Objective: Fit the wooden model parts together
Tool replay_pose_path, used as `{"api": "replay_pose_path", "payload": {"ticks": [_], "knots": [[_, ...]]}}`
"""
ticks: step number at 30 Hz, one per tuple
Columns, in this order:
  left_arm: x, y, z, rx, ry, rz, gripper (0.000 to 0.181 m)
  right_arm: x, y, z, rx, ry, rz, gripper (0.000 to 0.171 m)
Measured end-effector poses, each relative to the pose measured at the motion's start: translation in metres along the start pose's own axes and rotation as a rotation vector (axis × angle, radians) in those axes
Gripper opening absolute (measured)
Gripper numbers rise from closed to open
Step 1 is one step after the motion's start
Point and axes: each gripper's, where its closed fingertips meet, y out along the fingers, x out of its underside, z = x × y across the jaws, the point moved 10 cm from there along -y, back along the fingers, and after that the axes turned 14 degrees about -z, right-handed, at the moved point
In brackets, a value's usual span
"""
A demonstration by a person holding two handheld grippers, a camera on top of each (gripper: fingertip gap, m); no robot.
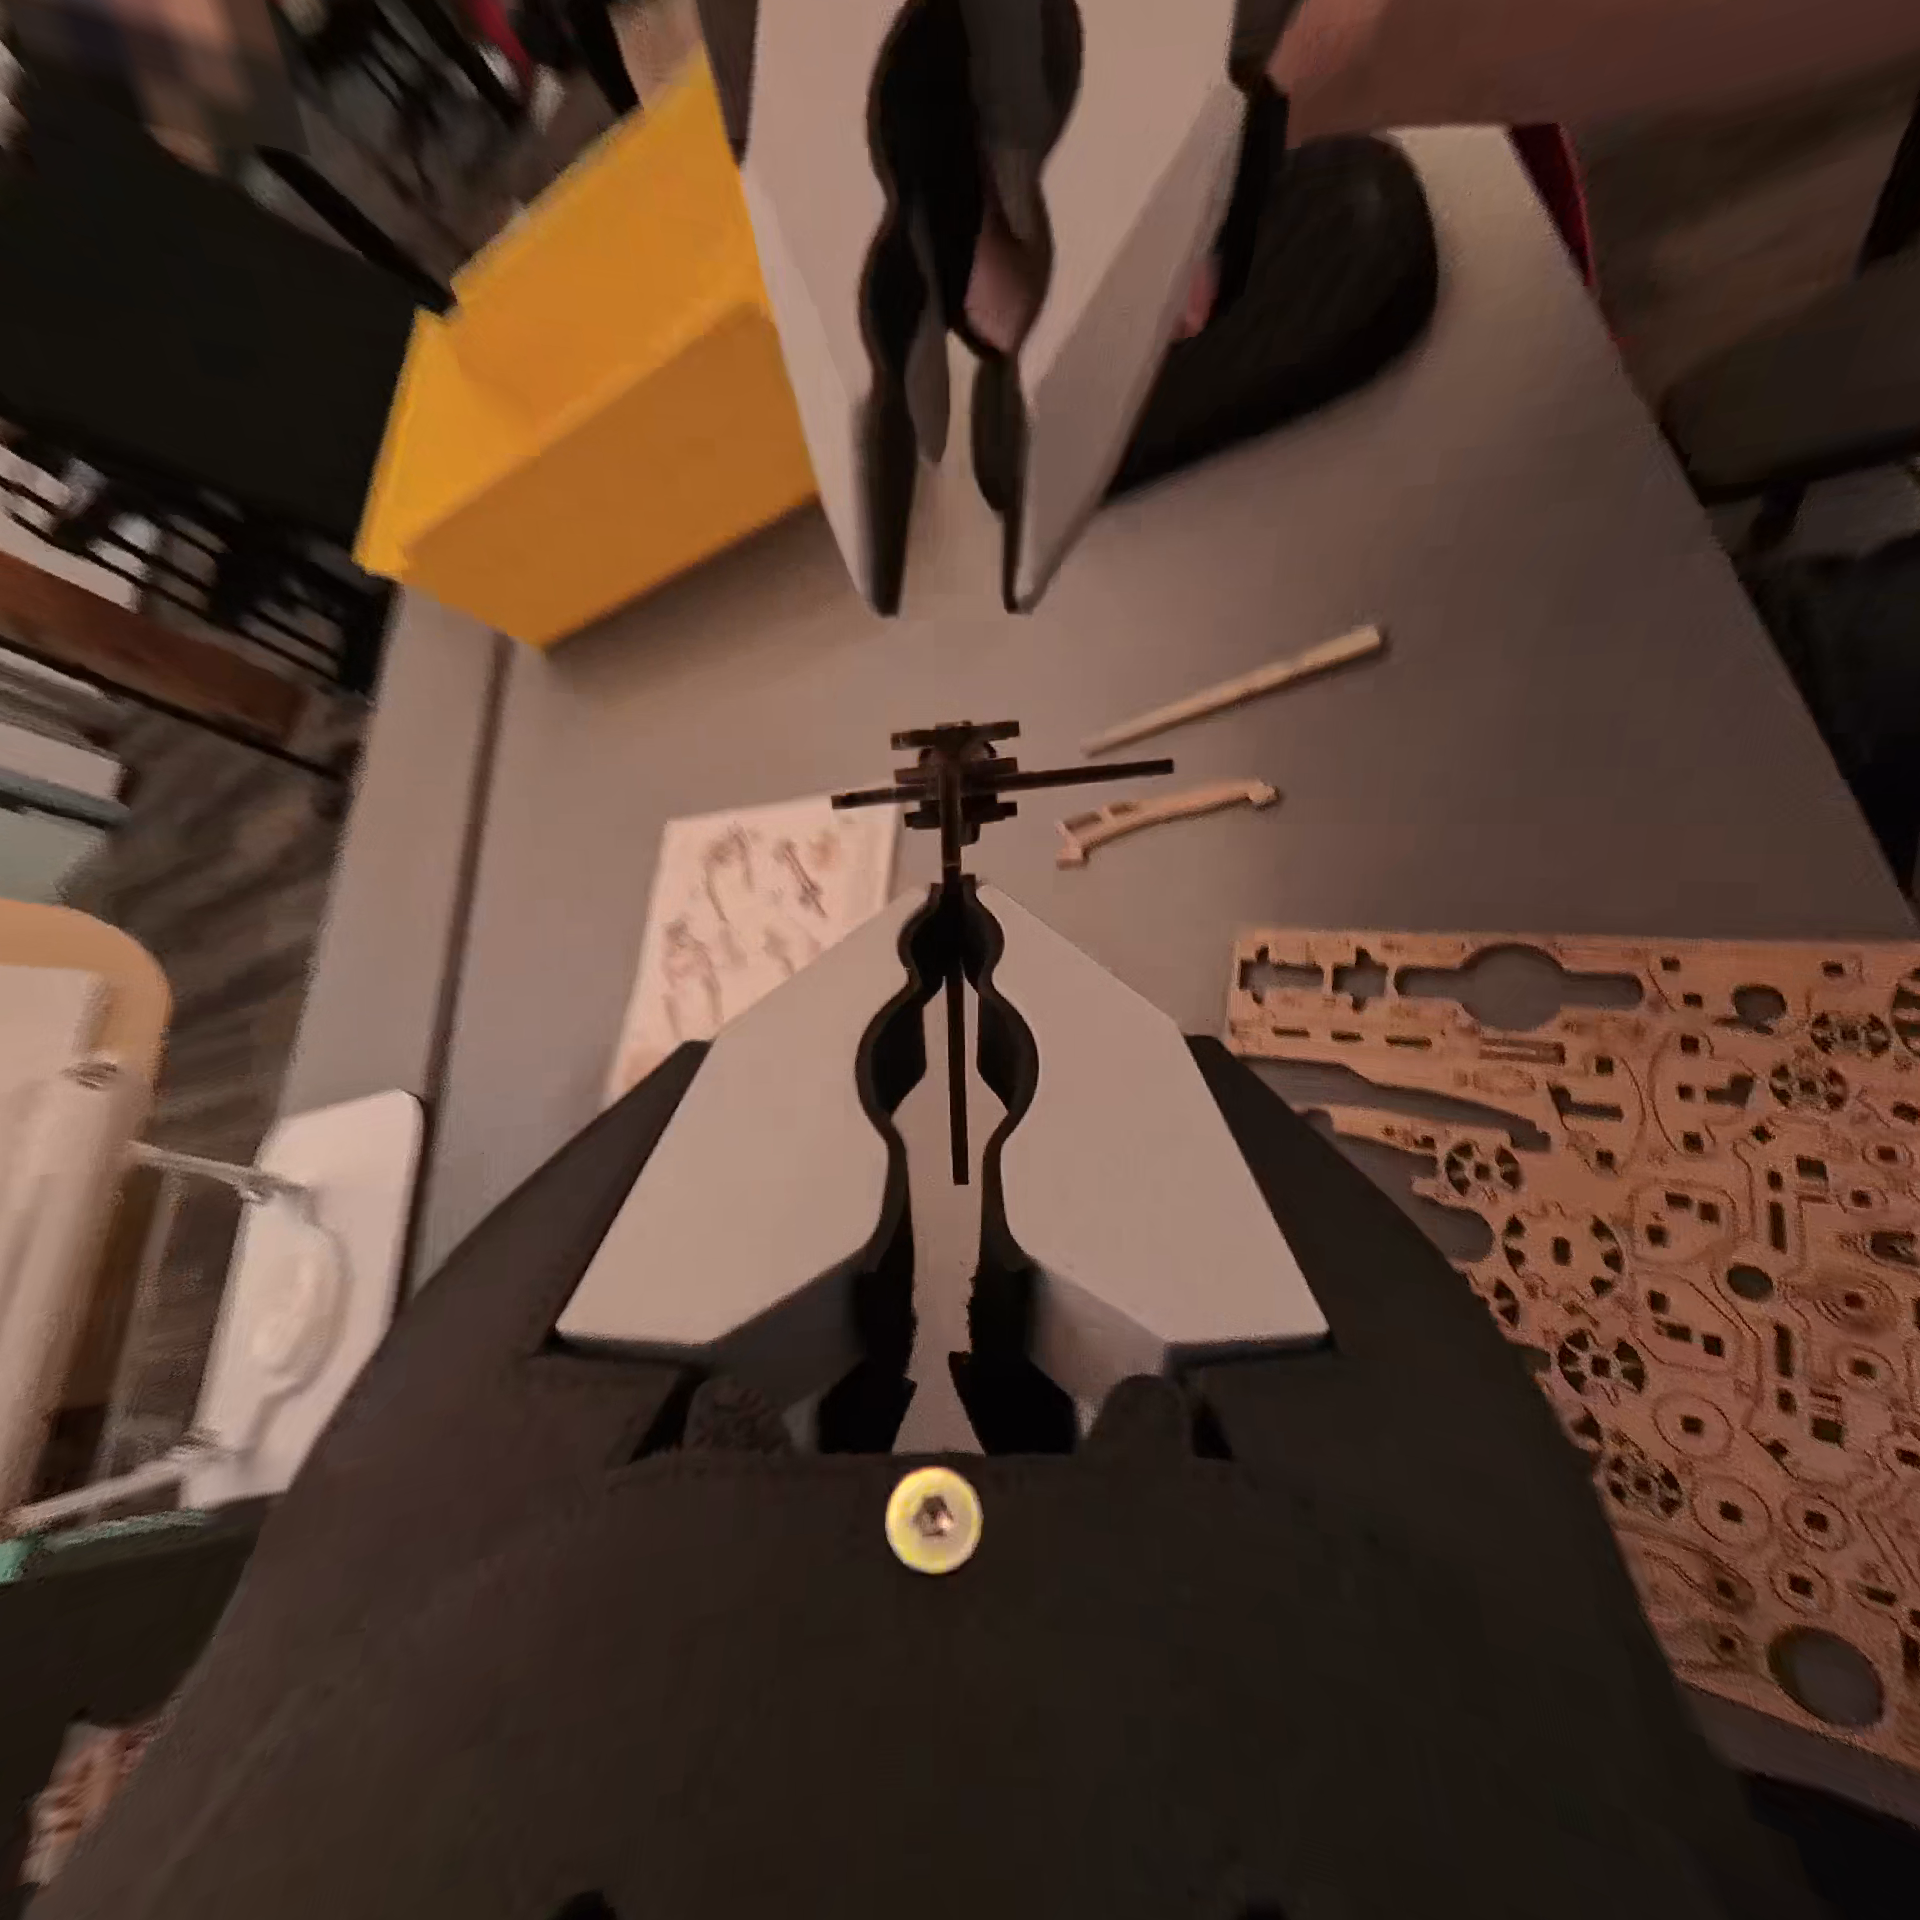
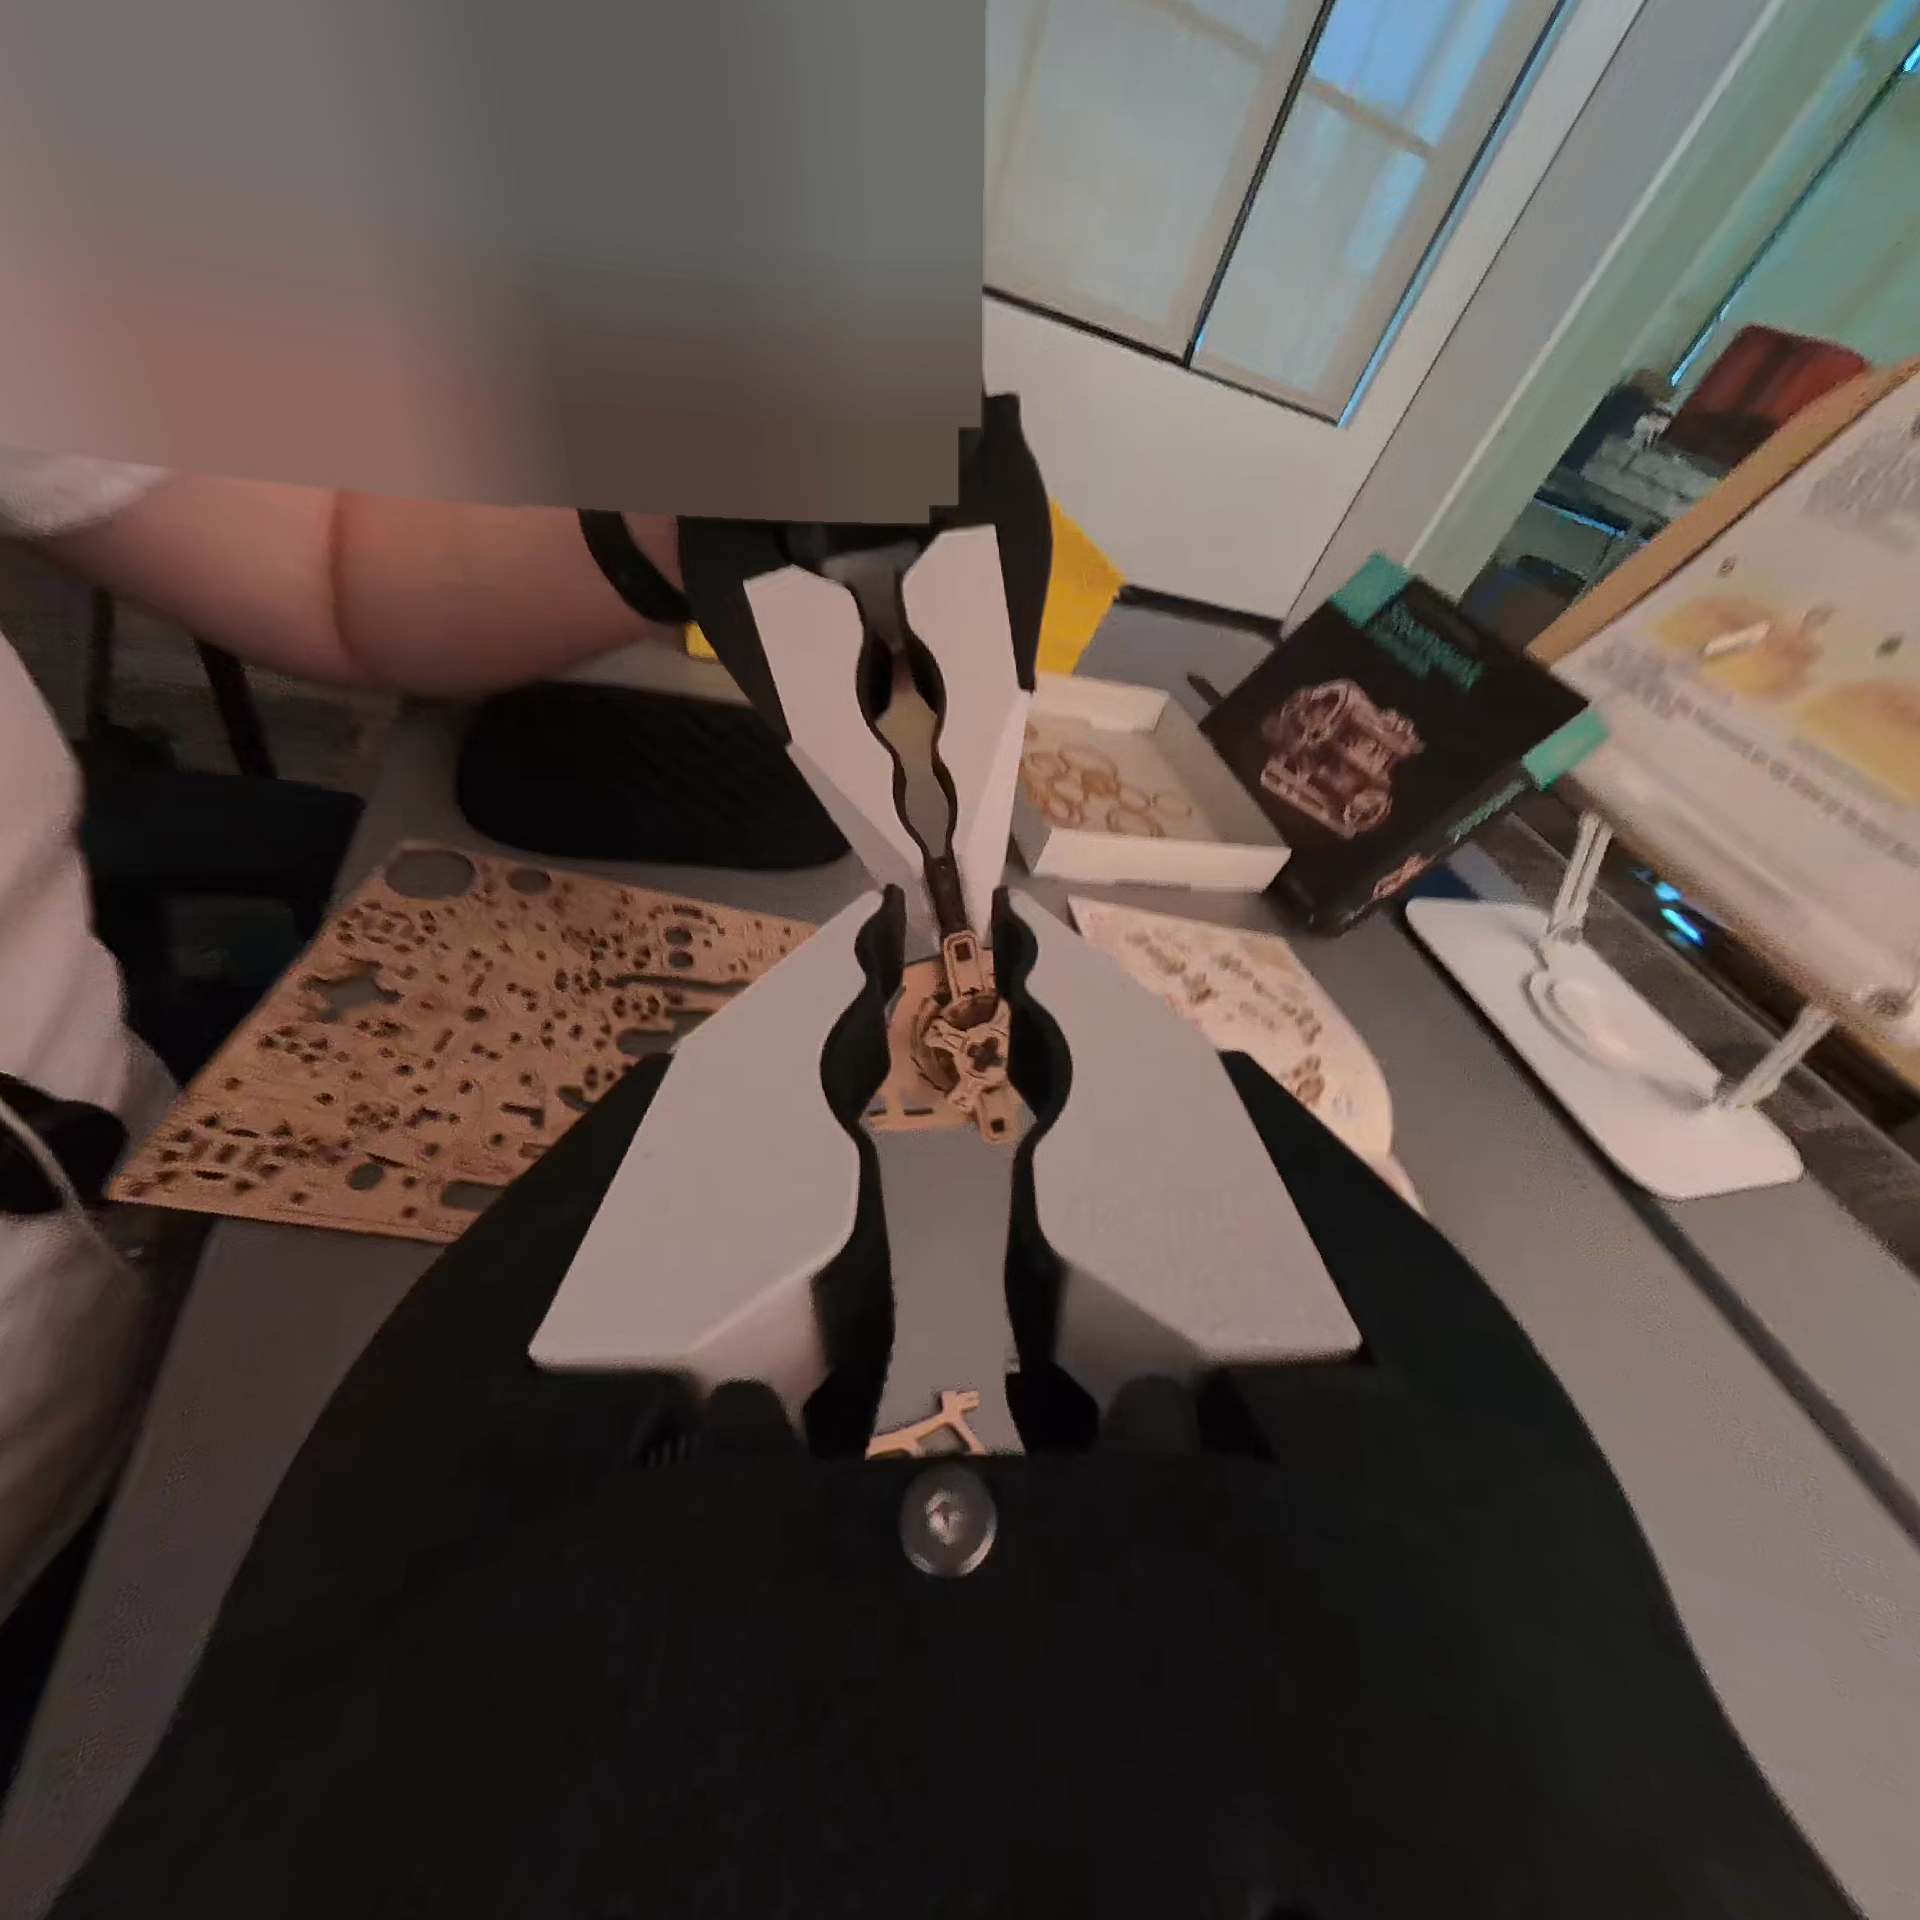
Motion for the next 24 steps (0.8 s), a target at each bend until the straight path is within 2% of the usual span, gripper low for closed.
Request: {"api": "replay_pose_path", "payload": {"ticks": [2, 5, 9, 15, 24], "knots": [[0.016, 0.015, 0.004, 0.068, -0.021, -0.068, 0.000, 0.018, 0.019, -0.002, 0.012, 0.016, 0.001, 0.013], [0.036, 0.028, 0.007, 0.143, -0.069, -0.125, 0.000, 0.034, 0.047, 0.000, -0.084, 0.036, -0.022, 0.013], [0.050, 0.031, 0.004, 0.219, -0.158, -0.102, 0.000, 0.044, 0.071, 0.009, -0.212, 0.061, -0.048, 0.012], [0.070, 0.040, 0.010, 0.250, -0.180, -0.140, 0.000, 0.057, 0.089, 0.014, -0.300, 0.079, -0.099, 0.006], [0.073, 0.050, 0.019, 0.276, -0.162, -0.146, 0.000, 0.068, 0.104, 0.006, -0.352, 0.090, -0.158, 0.008]]}}
